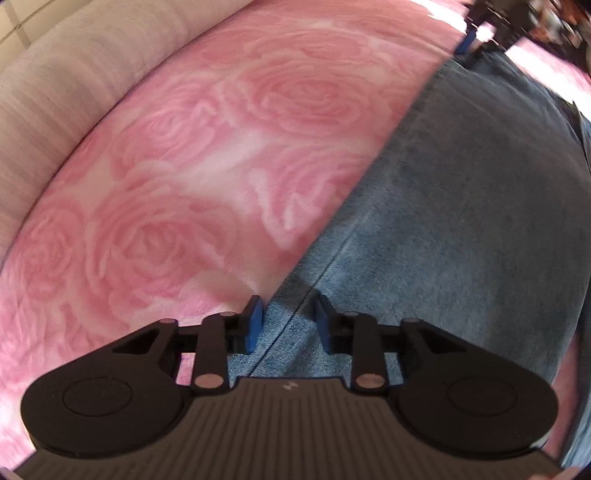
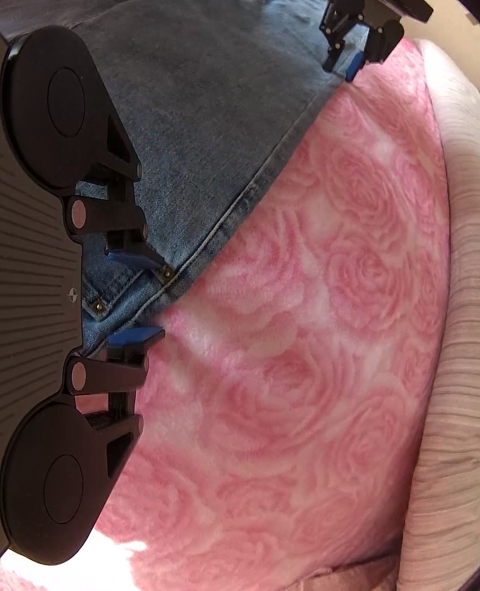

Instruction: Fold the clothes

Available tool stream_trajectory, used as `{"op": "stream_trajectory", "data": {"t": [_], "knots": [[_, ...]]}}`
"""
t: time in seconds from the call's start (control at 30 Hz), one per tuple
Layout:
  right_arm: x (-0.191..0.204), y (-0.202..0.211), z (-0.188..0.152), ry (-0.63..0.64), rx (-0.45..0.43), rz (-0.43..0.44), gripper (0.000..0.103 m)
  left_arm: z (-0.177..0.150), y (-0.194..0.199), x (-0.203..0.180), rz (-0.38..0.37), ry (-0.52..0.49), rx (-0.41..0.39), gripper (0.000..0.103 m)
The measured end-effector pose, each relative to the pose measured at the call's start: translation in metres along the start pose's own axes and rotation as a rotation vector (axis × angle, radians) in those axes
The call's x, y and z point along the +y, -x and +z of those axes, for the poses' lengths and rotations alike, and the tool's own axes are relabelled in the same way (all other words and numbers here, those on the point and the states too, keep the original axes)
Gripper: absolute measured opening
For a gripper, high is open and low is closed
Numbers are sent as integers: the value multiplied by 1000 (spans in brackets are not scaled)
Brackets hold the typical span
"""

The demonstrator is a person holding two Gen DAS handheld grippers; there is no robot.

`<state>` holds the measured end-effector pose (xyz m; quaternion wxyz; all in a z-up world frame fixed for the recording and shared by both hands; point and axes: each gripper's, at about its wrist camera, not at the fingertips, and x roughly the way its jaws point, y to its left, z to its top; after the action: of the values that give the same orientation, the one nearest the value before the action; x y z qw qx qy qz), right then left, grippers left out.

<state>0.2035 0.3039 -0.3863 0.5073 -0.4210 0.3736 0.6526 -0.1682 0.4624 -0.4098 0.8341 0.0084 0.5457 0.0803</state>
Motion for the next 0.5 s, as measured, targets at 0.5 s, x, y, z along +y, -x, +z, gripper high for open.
{"op": "stream_trajectory", "data": {"t": [0.5], "knots": [[134,136,-60,282,-244,-449,4,-48,170,-120,230,104,-235,3]]}}
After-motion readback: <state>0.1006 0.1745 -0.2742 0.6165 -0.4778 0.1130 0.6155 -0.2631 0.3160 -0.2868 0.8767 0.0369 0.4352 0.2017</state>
